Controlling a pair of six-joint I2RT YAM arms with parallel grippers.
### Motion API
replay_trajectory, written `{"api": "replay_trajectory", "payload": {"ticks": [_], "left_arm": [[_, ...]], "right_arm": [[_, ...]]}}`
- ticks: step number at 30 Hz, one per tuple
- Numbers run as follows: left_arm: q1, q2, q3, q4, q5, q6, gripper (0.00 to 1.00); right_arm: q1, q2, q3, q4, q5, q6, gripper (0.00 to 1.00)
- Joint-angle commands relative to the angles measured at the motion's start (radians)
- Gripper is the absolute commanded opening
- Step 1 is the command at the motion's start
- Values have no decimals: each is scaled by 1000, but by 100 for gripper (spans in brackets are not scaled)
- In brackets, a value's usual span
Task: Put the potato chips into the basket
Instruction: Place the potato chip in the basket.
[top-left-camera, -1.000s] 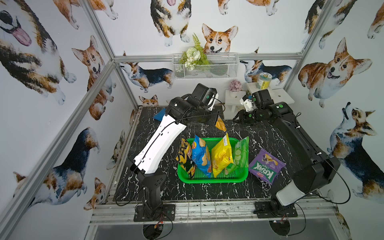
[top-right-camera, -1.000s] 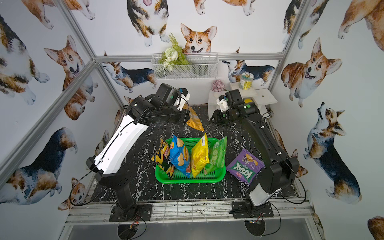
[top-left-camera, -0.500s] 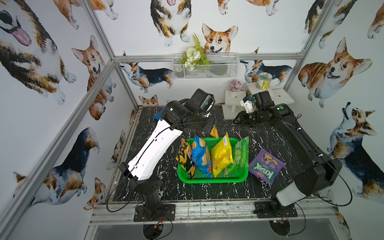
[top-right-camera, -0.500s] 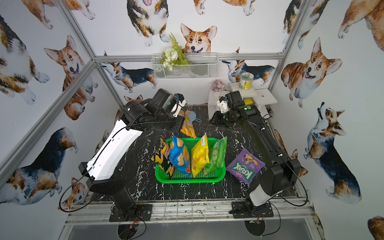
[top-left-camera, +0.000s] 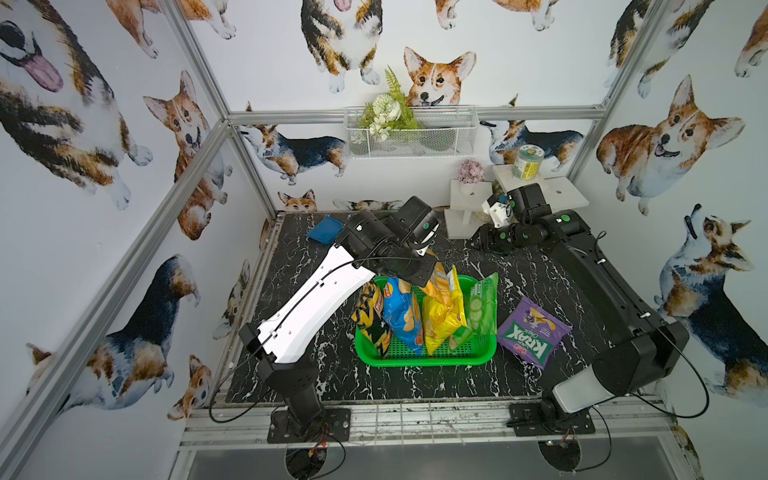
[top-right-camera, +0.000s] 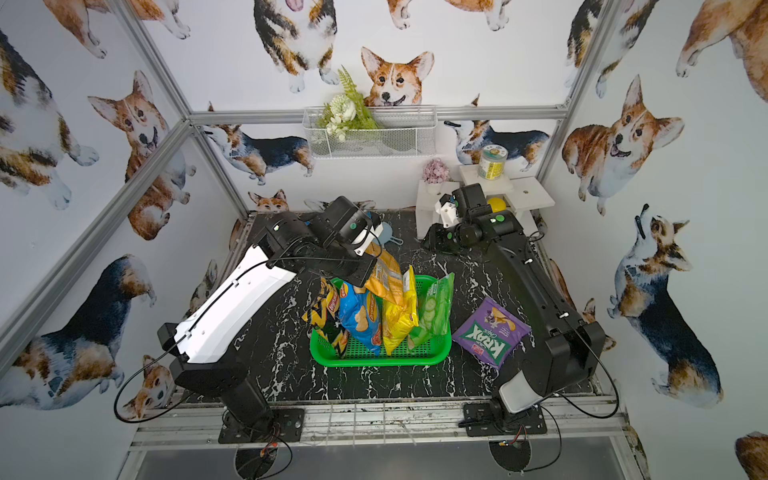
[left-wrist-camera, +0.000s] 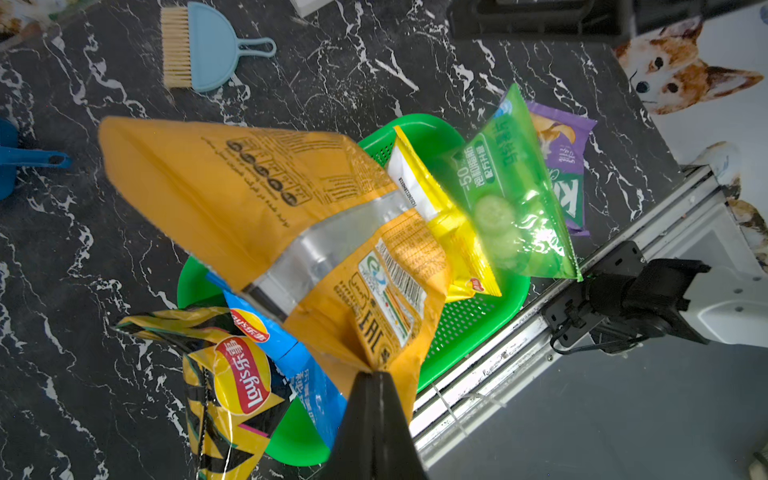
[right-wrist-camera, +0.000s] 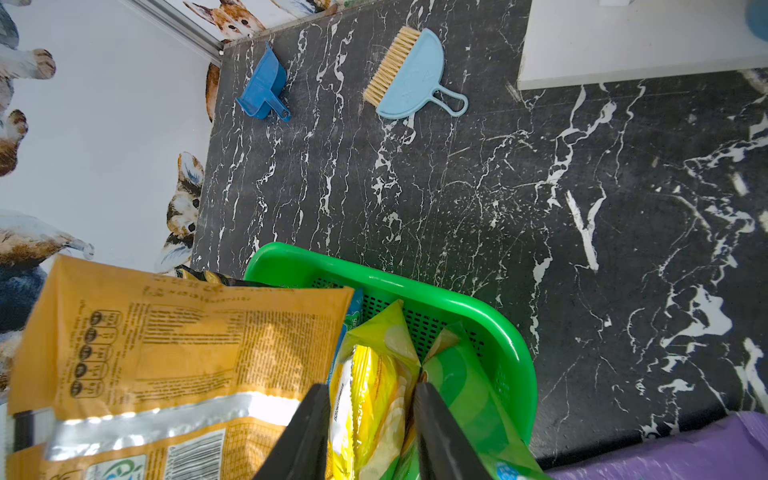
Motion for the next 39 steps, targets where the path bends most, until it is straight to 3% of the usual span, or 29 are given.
{"api": "replay_trajectory", "payload": {"ticks": [1, 15, 22, 26, 39], "left_arm": [[-8, -9, -44, -23, 2, -23, 0], [-38, -25, 27, -24, -121, -47, 0], [-39, -58, -134, -24, -48, -74, 0], [-39, -58, -179, -23, -62, -76, 0], [-88, 141, 8, -16, -9, -17, 0]], "right_arm": [[1, -17, -20, 27, -1, 7, 40], [0, -36, -43, 36, -17, 11, 40], [1, -18, -16, 39, -31, 12, 40], [2, -27, -24, 41, -35, 15, 40], [2, -119, -121, 51, -3, 23, 40]]}}
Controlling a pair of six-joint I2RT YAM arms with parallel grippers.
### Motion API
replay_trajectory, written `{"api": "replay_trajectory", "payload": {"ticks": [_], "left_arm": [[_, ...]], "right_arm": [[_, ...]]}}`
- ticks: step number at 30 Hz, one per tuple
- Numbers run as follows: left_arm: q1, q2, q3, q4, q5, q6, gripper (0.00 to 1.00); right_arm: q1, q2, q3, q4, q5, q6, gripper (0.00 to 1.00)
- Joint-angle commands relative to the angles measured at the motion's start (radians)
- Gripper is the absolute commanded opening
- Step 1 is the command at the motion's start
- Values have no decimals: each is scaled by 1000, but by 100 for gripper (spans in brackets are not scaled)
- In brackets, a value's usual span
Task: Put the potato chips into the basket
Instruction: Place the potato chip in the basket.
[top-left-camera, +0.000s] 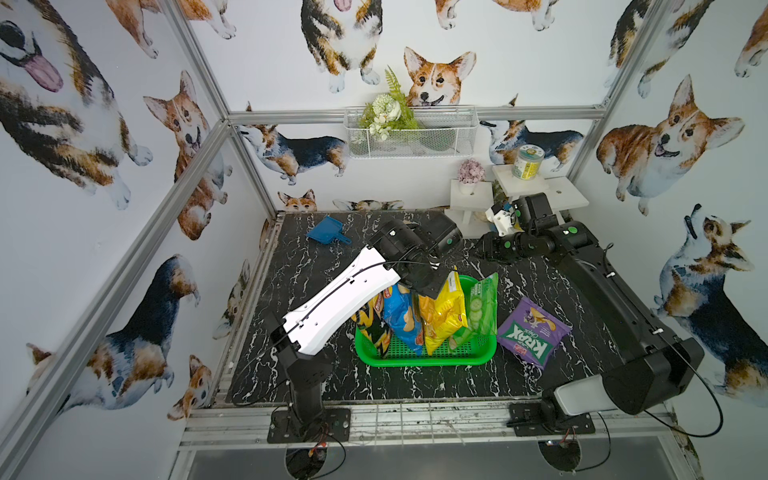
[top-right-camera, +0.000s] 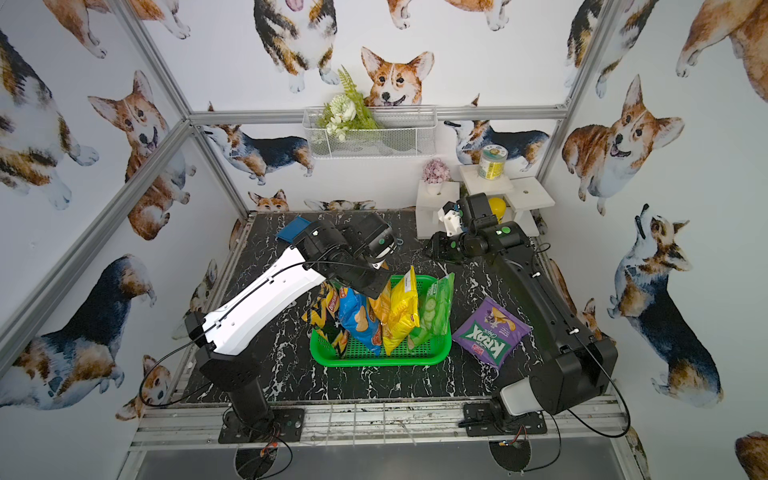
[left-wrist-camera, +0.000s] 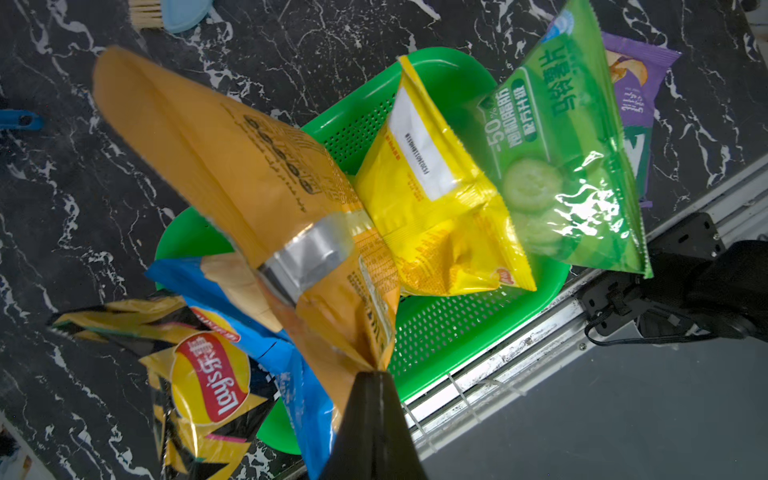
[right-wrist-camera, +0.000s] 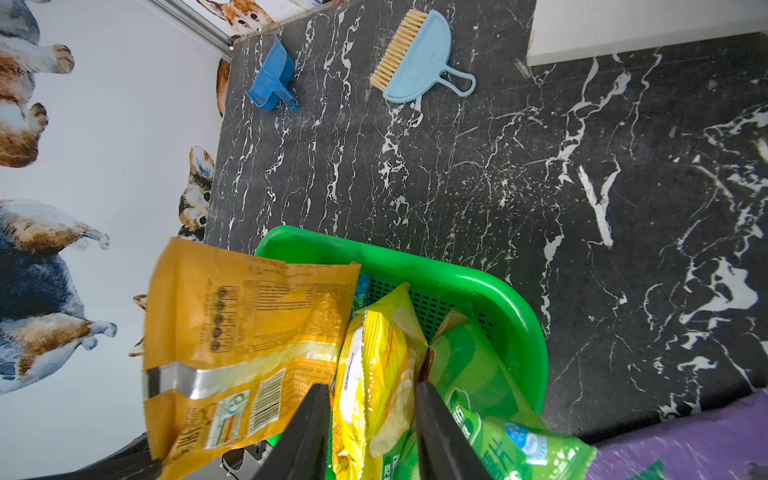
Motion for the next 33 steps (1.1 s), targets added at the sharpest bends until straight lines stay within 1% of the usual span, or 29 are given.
{"api": "replay_trajectory", "payload": {"ticks": [1, 5, 10, 12, 15, 19, 23, 27, 33], "left_arm": [[-24, 37, 12, 6, 36, 22, 0], [-54, 40, -49, 10, 46, 3, 0], [-54, -37, -268, 112, 59, -23, 0], [-52, -41, -305, 143, 39, -27, 0], [-46, -8, -272, 154, -19, -36, 0], [-31, 53, -164, 181, -58, -32, 0], [-11, 118, -56, 171, -49, -19, 0], [1, 130, -69, 172, 3, -8, 0], [25, 67, -157, 206, 57, -25, 0]], "right_arm": [[3, -20, -6, 10, 26, -2, 40], [1, -36, -18, -2, 39, -5, 40], [0, -53, -34, -2, 47, -4, 40], [0, -54, -32, -4, 48, -3, 40], [0, -55, -28, -6, 53, -2, 40], [0, -56, -29, -9, 53, 0, 40], [-2, -63, -28, -18, 61, -1, 40], [-2, -71, -28, -29, 71, -5, 40], [-2, -77, -32, -38, 83, -12, 40]]}}
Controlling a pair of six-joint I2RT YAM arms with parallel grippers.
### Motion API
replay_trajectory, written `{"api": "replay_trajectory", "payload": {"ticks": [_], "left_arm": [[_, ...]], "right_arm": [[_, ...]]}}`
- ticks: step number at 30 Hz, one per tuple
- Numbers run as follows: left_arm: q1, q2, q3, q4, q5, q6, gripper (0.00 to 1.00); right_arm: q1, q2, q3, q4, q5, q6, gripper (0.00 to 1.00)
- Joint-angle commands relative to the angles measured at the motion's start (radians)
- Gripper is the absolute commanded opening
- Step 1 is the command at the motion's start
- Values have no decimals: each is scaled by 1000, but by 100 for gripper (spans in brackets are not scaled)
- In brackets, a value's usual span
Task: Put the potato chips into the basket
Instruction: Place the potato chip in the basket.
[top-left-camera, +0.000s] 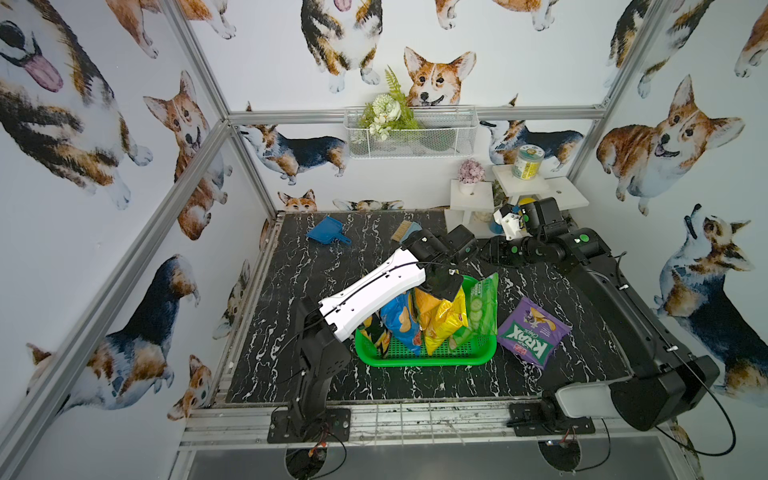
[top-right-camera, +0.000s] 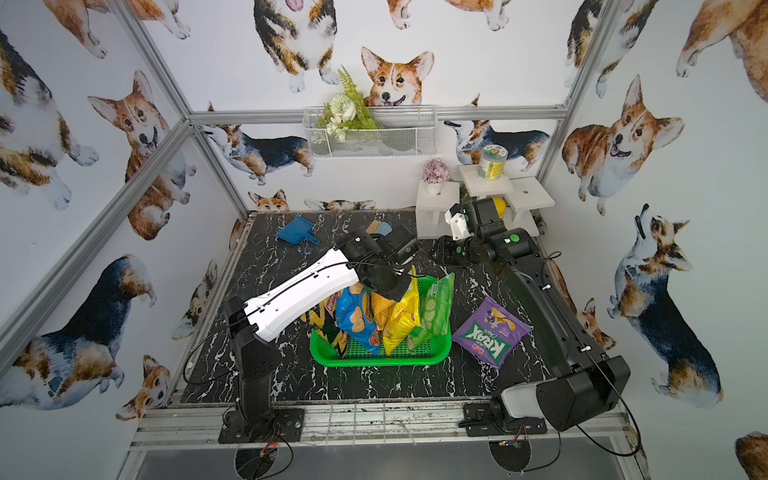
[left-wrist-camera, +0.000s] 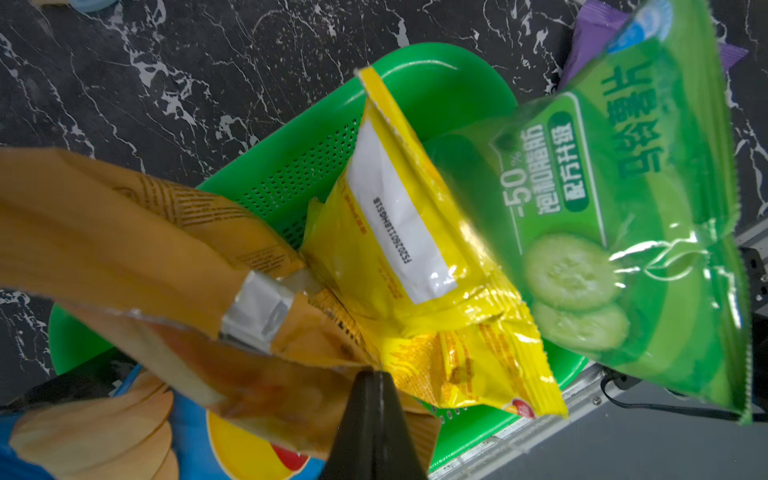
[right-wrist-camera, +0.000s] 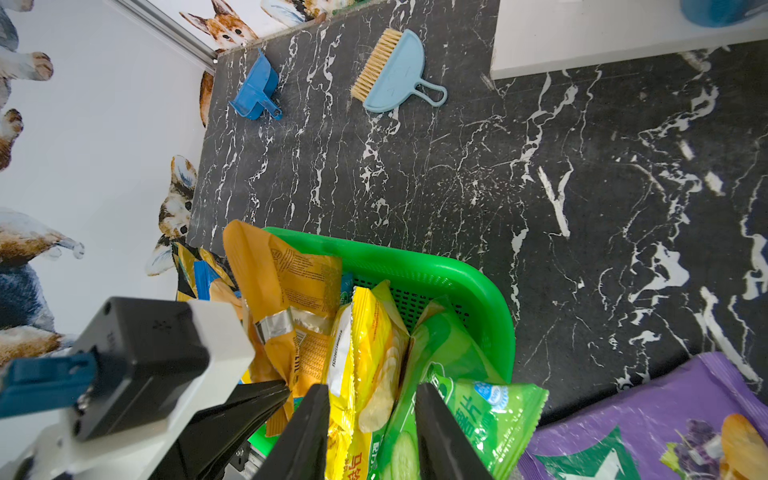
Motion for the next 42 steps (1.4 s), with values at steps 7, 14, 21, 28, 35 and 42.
{"api": "replay_trajectory", "payload": {"ticks": [7, 14, 21, 28, 35, 42], "left_arm": [[68, -108, 31, 81, -8, -56, 62], [162, -194, 43, 188, -12, -90, 76], [186, -189, -3, 291, 16, -94, 76], [191, -163, 38, 405, 25, -68, 76], [217, -169, 18, 521, 73, -61, 77], [285, -195, -68, 590, 137, -60, 76]], "right_arm": [[-5, 18, 14, -1, 17, -4, 40], [-42, -32, -45, 114, 140, 56, 50], [-285, -109, -251, 227, 89, 145, 60], [-412, -119, -405, 276, 173, 170, 62], [-455, -28, -481, 346, 234, 154, 61], [-448, 205, -394, 257, 319, -27, 54]]}}
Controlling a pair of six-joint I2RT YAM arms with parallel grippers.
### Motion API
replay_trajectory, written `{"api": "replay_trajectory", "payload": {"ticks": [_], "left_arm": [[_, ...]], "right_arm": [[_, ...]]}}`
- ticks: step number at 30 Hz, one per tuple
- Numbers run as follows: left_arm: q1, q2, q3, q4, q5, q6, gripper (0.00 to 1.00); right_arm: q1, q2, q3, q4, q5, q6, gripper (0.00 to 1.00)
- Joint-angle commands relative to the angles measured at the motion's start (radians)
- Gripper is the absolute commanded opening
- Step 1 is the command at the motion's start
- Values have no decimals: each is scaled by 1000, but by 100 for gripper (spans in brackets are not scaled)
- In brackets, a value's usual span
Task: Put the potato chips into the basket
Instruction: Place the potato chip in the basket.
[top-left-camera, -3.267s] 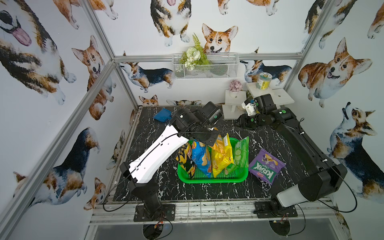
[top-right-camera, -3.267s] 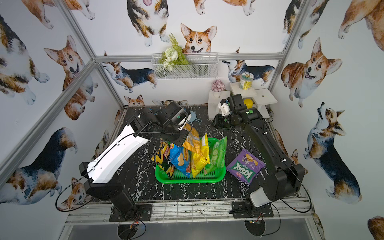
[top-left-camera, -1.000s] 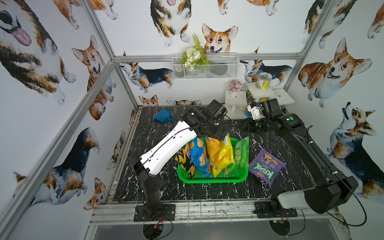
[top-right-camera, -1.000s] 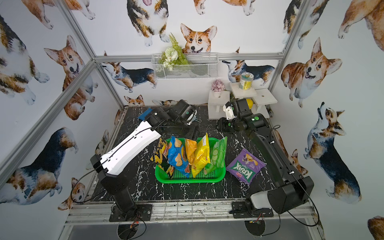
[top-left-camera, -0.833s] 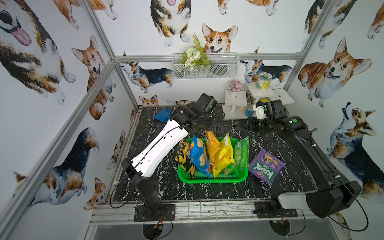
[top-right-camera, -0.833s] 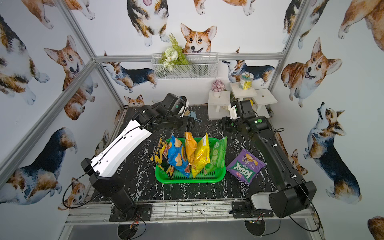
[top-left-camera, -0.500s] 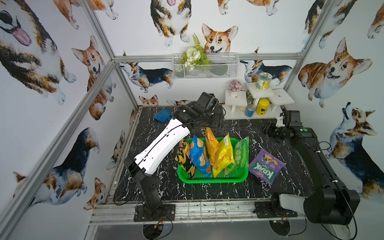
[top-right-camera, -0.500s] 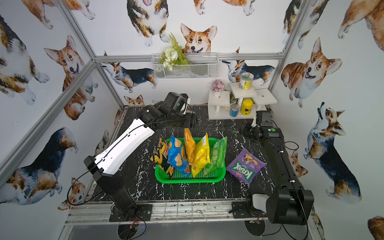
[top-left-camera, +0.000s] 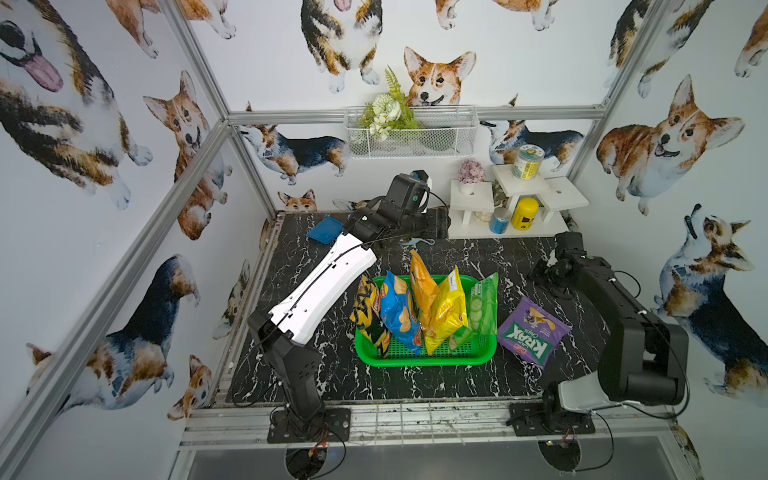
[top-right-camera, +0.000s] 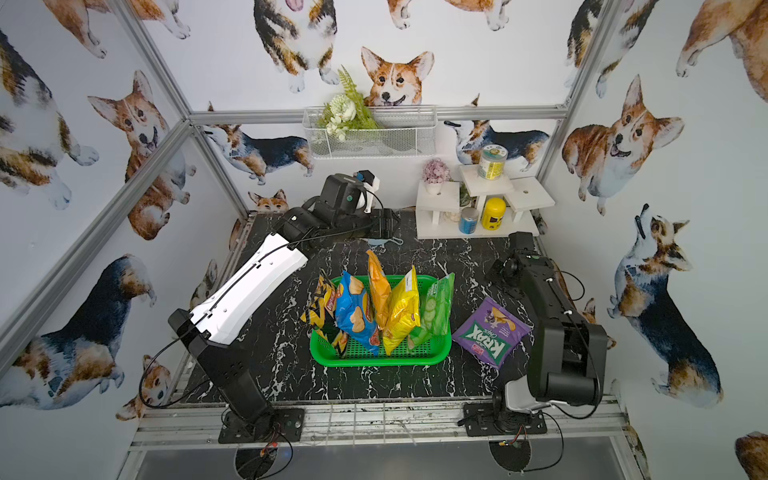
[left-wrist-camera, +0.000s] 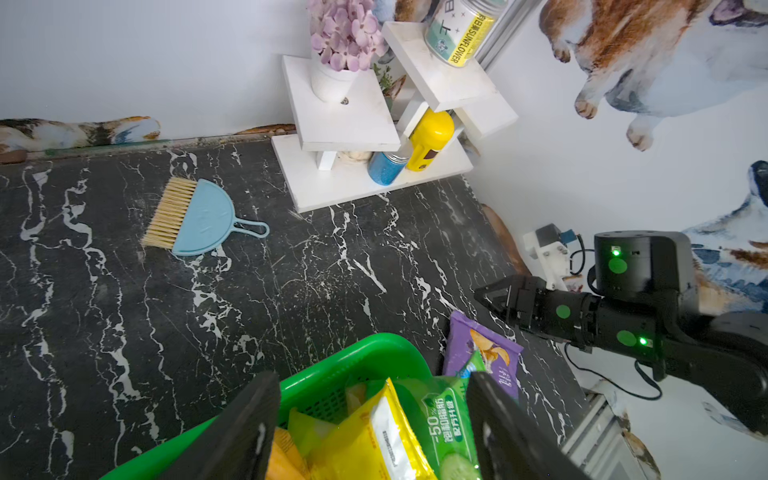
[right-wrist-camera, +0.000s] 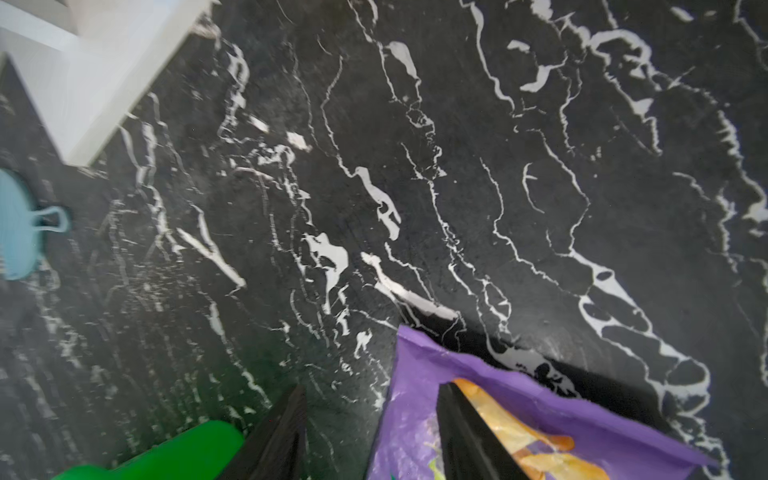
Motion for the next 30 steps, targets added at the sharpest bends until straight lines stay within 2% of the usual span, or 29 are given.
{"api": "replay_trajectory", "payload": {"ticks": [1, 5, 12, 17, 30], "left_arm": [[35, -24, -34, 70, 49, 7, 76], [95, -40, -74, 98, 97, 4, 76], [168, -5, -63, 112, 163, -4, 76], [183, 15, -39, 99, 175, 8, 76], [193, 0, -99, 126, 201, -11, 76]], "right_arm": [[7, 73, 47, -47, 85, -117, 54], [30, 160, 107, -83, 129, -180, 53], [151, 329, 219, -177, 194, -236, 51], [155, 335, 221, -181, 183, -223, 49], [154, 323, 139, -178, 228, -259, 50]]}}
